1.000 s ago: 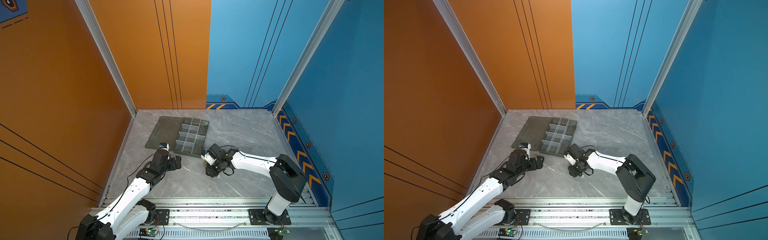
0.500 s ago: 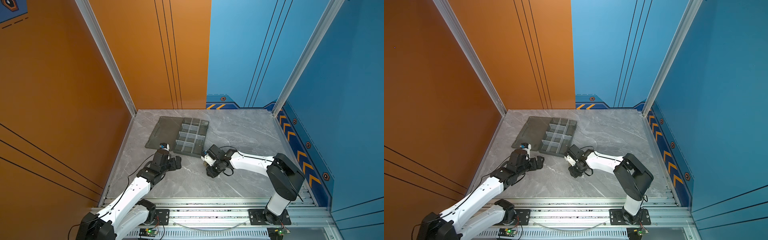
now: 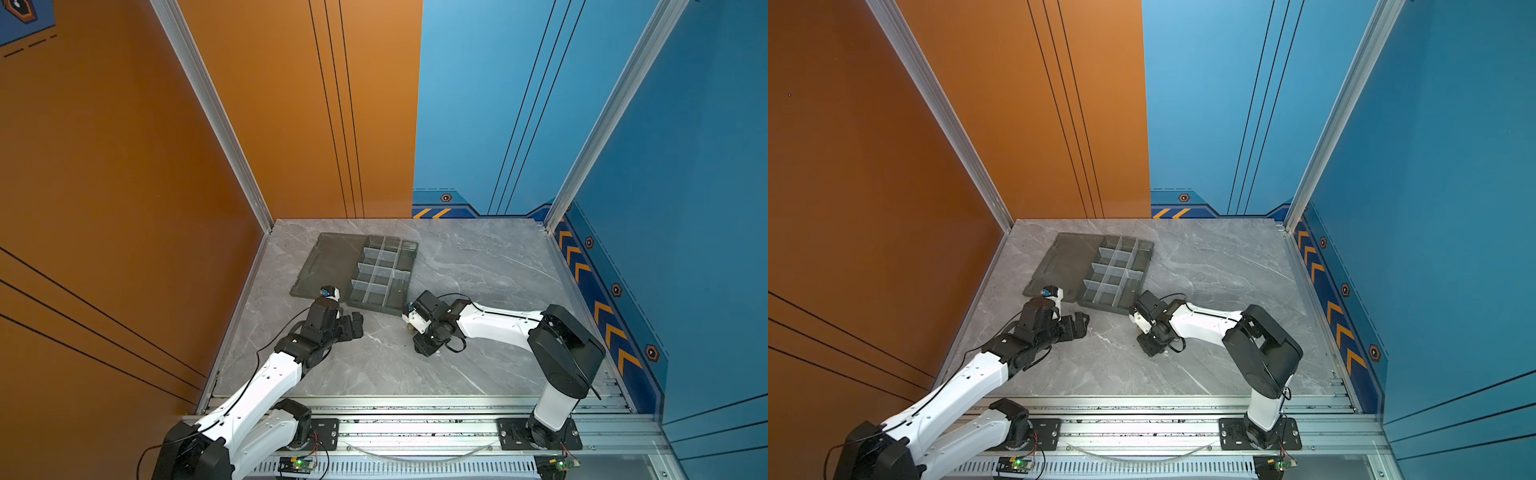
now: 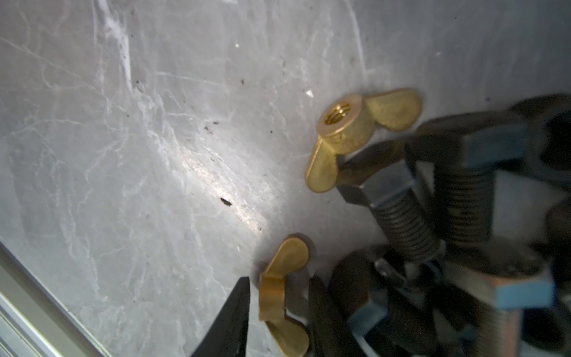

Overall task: Sort the screws and nuts into containers
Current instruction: 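Reach the right gripper to the pile and close on a brass wing nut, then lift the brass wing nut with the right gripper over the organizer compartment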

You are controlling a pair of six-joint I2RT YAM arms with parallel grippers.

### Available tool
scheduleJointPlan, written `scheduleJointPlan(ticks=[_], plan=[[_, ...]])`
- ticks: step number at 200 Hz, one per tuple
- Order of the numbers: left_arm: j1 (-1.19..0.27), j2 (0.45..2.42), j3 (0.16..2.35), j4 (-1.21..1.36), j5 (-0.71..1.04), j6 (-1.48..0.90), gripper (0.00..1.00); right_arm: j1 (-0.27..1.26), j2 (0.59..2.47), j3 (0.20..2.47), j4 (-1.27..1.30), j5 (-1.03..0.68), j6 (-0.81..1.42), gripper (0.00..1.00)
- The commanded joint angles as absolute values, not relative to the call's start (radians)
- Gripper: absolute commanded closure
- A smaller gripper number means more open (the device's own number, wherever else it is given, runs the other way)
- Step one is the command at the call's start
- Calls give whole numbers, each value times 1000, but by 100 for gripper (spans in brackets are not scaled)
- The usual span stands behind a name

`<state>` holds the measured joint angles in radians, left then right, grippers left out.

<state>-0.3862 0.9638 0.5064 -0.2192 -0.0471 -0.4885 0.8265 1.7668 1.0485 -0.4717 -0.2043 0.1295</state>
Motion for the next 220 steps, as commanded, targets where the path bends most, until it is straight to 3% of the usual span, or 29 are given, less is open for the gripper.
scheduleJointPlan(ticks=[1, 110, 171, 220], plan=[[-382, 972, 532, -239, -31, -495, 2, 825, 1786, 1076, -486, -192, 123, 66], [-381, 982, 538, -249, -28, -493, 2, 821, 1789, 1071, -485, -202, 130, 74], [-382, 981, 539, -253, -23, -498, 2, 800, 1761, 1076, -491, -262, 130, 97], [-380, 983, 541, -253, -16, -504, 2, 785, 1690, 1111, -498, -334, 128, 100]])
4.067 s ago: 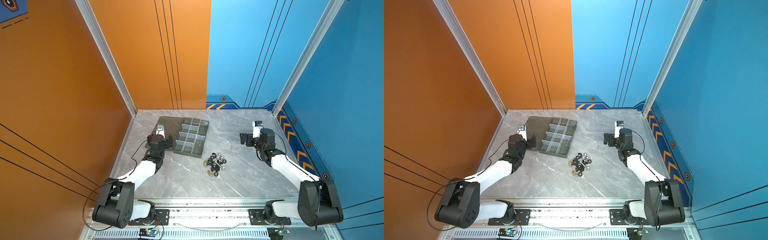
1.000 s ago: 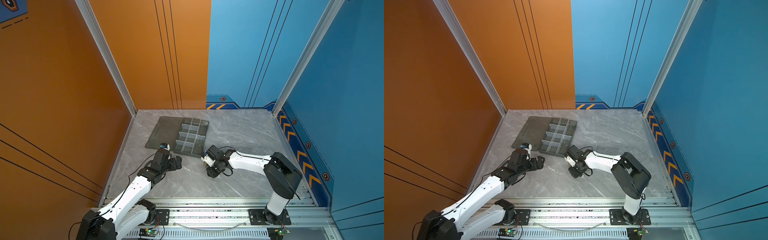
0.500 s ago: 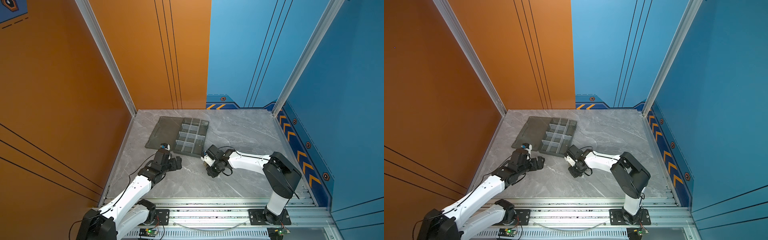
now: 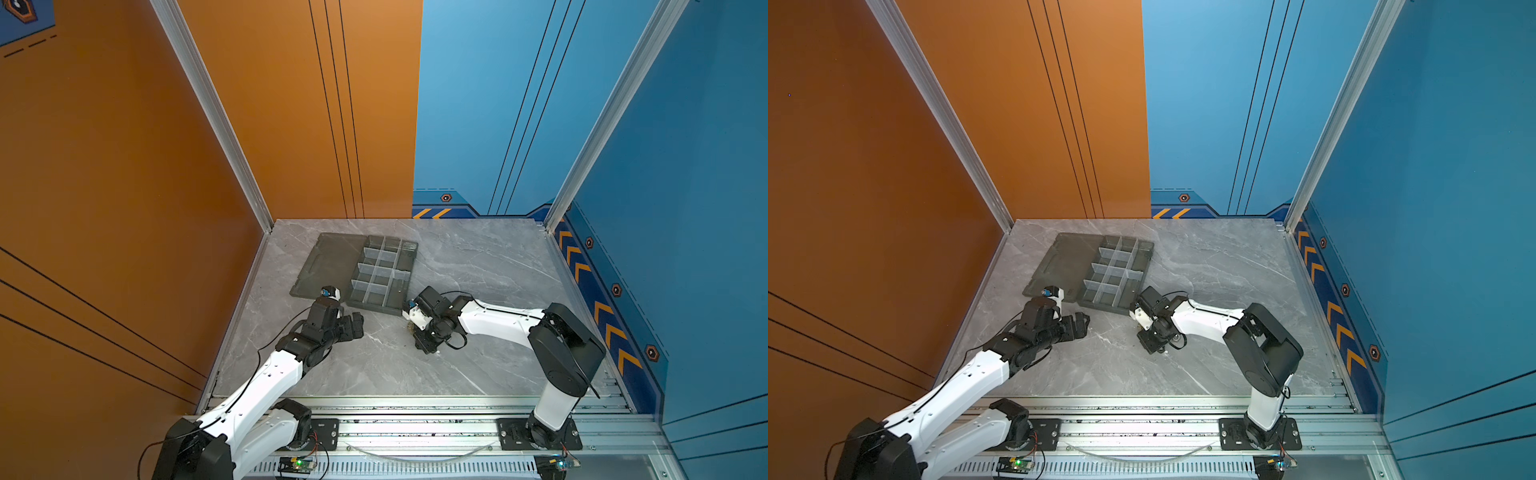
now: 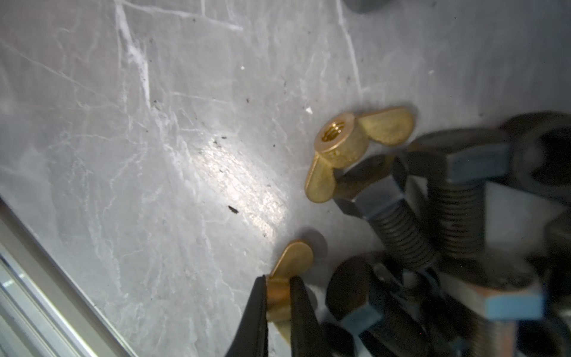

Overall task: Sort the screws and nuts into containers
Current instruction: 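Lift the brass wing nut with the right gripper over the organizer compartment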

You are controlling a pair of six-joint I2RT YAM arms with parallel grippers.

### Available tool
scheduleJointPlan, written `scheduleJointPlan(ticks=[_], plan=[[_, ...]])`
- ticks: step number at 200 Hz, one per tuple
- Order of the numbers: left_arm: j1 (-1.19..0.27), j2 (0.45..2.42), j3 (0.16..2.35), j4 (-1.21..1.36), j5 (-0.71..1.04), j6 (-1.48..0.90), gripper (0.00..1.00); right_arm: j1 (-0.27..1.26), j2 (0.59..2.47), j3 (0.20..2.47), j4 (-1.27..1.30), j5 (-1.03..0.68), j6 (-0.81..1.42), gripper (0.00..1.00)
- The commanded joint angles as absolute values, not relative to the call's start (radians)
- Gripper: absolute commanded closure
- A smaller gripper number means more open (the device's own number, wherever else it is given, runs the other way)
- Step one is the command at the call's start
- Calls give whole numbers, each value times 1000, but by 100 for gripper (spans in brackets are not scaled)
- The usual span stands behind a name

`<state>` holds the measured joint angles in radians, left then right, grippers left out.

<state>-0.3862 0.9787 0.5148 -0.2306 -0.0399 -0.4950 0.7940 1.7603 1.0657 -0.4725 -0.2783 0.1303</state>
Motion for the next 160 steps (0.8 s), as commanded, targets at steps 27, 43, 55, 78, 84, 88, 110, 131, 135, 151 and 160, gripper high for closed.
scheduleJointPlan(ticks=[27, 43, 55, 78, 84, 88, 110, 131, 135, 151, 160], plan=[[-380, 984, 543, -256, -12, -505, 2, 774, 1649, 1165, -504, -384, 112, 100], [-379, 990, 544, -257, -4, -509, 2, 764, 1645, 1222, -495, -414, 105, 100], [-377, 996, 548, -259, 4, -512, 2, 760, 1655, 1266, -471, -422, 101, 100], [-369, 1009, 554, -261, 20, -521, 2, 751, 1709, 1367, -433, -417, 101, 100], [-365, 1012, 554, -259, 29, -522, 2, 750, 1730, 1405, -430, -412, 101, 100], [-364, 1013, 555, -259, 35, -523, 2, 750, 1743, 1426, -427, -410, 101, 100], [-348, 1018, 555, -255, 73, -526, 2, 748, 1841, 1553, -417, -395, 105, 100], [-334, 1017, 555, -255, 112, -525, 2, 747, 1934, 1659, -410, -381, 117, 100], [-333, 1016, 556, -256, 117, -523, 2, 746, 1951, 1677, -408, -379, 123, 100], [-329, 1010, 554, -258, 128, -524, 2, 746, 2013, 1737, -403, -378, 134, 100], [-328, 1006, 553, -258, 132, -523, 2, 746, 2046, 1769, -400, -375, 141, 100]])
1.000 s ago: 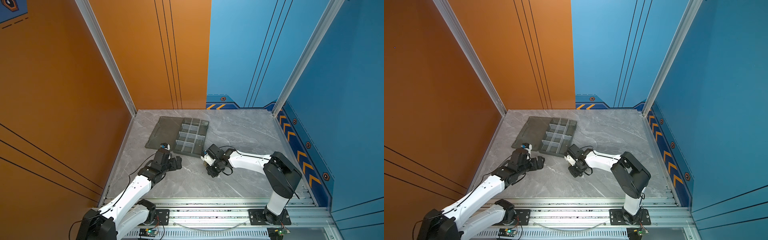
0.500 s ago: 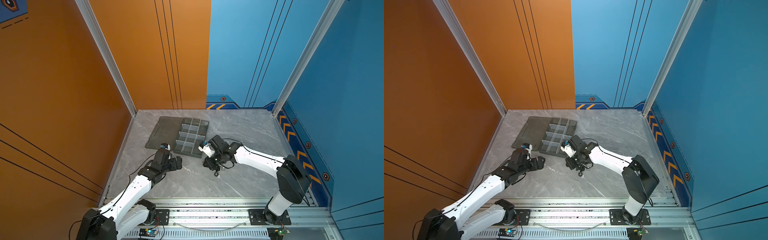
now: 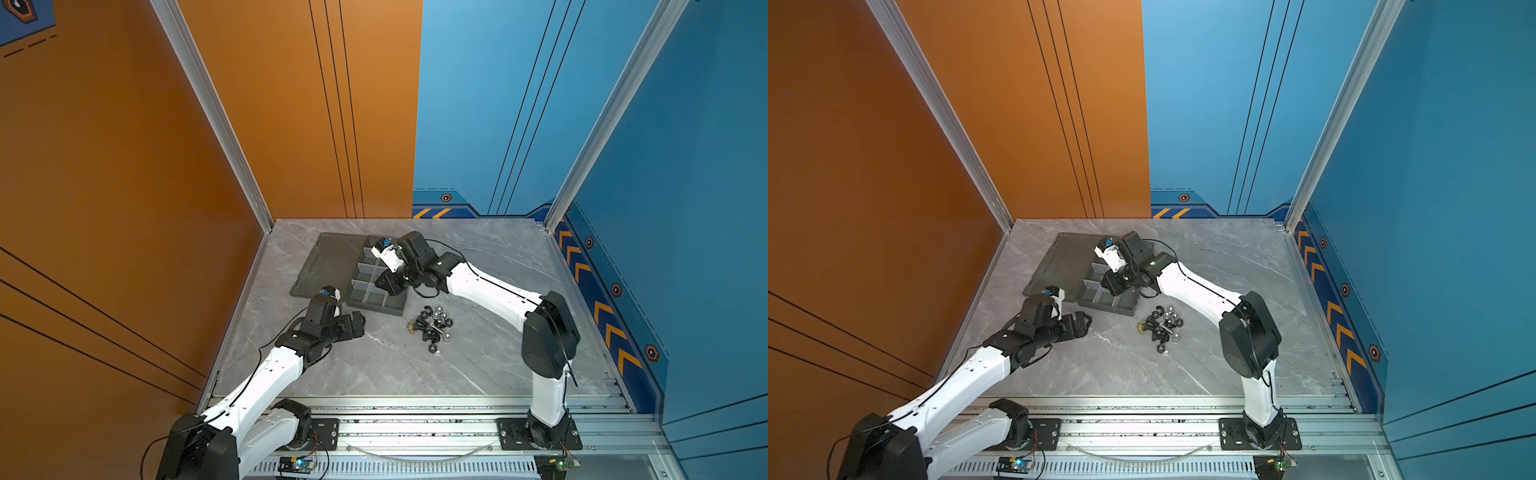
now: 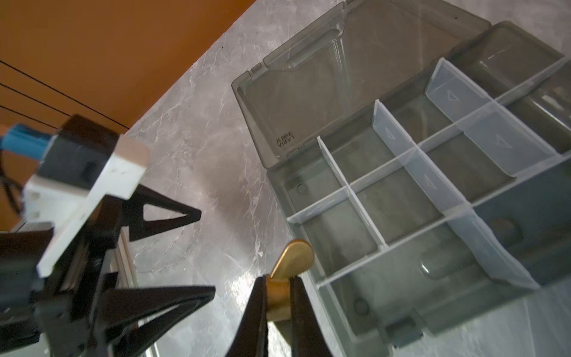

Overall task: Sort the screws and nuts into containers
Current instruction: 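Lift the brass wing nut with the right gripper over the organizer compartment, then open the right gripper to drop the wing nut into the compartment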

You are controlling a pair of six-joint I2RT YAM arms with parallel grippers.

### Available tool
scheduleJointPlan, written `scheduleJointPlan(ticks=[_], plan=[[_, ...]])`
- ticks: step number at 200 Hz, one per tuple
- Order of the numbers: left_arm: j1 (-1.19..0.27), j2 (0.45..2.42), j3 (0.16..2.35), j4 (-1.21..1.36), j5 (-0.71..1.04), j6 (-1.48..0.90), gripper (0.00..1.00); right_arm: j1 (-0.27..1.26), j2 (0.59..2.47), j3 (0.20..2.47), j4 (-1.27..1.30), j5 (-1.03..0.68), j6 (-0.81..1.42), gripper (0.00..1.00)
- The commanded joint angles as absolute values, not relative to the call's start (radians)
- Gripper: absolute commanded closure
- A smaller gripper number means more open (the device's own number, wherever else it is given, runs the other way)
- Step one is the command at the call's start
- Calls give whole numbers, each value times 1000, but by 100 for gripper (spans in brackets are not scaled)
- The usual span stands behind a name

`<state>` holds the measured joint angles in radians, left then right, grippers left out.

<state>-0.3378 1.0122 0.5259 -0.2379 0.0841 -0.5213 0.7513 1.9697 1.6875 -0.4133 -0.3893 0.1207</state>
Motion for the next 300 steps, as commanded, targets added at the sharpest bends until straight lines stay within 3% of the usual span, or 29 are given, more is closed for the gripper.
scheduleJointPlan(ticks=[1, 56, 121, 135, 152, 173, 215, 300], plan=[[-328, 1006, 553, -258, 132, -523, 2, 746, 2049, 1772, -400, -374, 141, 100], [-323, 994, 543, -253, 139, -527, 2, 742, 2239, 1924, -456, -342, 157, 100], [-321, 999, 542, -253, 137, -525, 2, 742, 2272, 1915, -486, -322, 149, 97], [-318, 1002, 542, -252, 137, -526, 2, 742, 2271, 1911, -493, -321, 147, 92], [-318, 1005, 543, -247, 139, -527, 2, 742, 2271, 1910, -507, -320, 146, 77], [-319, 1012, 550, -252, 136, -530, 2, 742, 2263, 1907, -516, -319, 147, 66], [-319, 1007, 551, -259, 134, -532, 2, 737, 2190, 1875, -528, -314, 133, 59], [-319, 1008, 556, -266, 118, -528, 2, 721, 1826, 1562, -582, -414, 214, 53]])
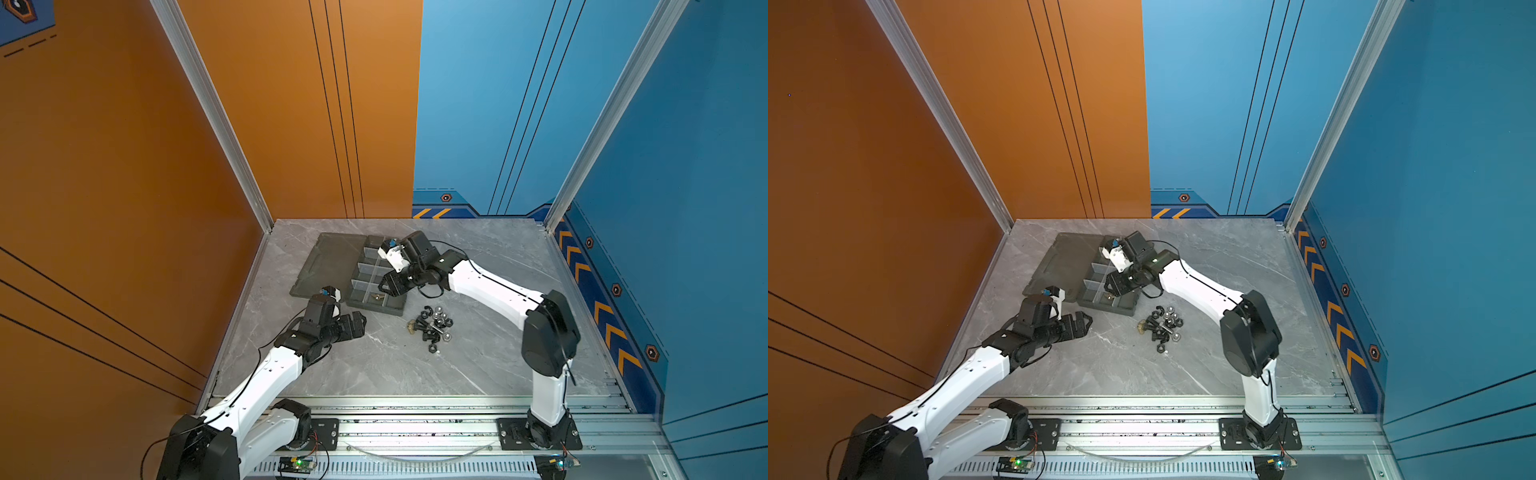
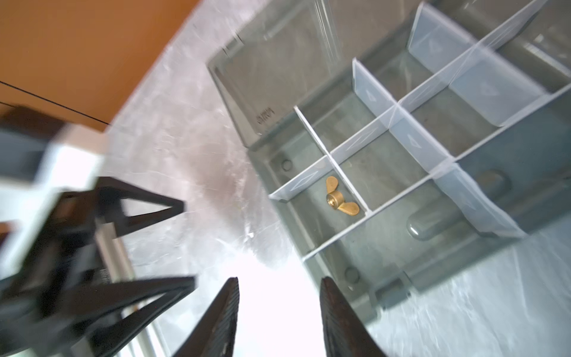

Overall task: Sort the screws and nuts into containers
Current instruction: 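Open the right gripper to drop the wing nut into the compartment, then move the right gripper back to the pile and grasp another brass wing nut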

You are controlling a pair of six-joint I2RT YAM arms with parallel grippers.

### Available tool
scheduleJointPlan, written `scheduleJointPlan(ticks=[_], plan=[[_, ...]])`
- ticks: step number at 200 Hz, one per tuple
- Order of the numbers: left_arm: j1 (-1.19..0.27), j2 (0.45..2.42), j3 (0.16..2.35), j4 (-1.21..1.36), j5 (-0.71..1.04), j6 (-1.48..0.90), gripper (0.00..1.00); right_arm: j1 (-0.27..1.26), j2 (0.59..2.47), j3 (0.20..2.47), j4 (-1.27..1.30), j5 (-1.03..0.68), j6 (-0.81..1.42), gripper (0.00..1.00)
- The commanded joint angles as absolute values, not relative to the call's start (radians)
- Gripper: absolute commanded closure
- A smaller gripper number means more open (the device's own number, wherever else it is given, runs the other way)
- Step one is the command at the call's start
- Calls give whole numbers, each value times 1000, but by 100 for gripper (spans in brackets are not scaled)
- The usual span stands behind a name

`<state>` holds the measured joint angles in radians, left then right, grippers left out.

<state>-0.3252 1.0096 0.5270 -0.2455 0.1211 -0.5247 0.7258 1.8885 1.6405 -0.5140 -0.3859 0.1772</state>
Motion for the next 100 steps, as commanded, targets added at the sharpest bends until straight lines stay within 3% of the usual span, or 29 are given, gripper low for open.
scheduleJointPlan(ticks=[1, 100], plan=[[-318, 1007, 555, -265, 119, -529, 2, 721, 1824, 1558, -584, -413, 215, 53], [-328, 1050, 566, -251, 121, -552, 2, 717, 1768, 1280, -544, -361, 371, 52]])
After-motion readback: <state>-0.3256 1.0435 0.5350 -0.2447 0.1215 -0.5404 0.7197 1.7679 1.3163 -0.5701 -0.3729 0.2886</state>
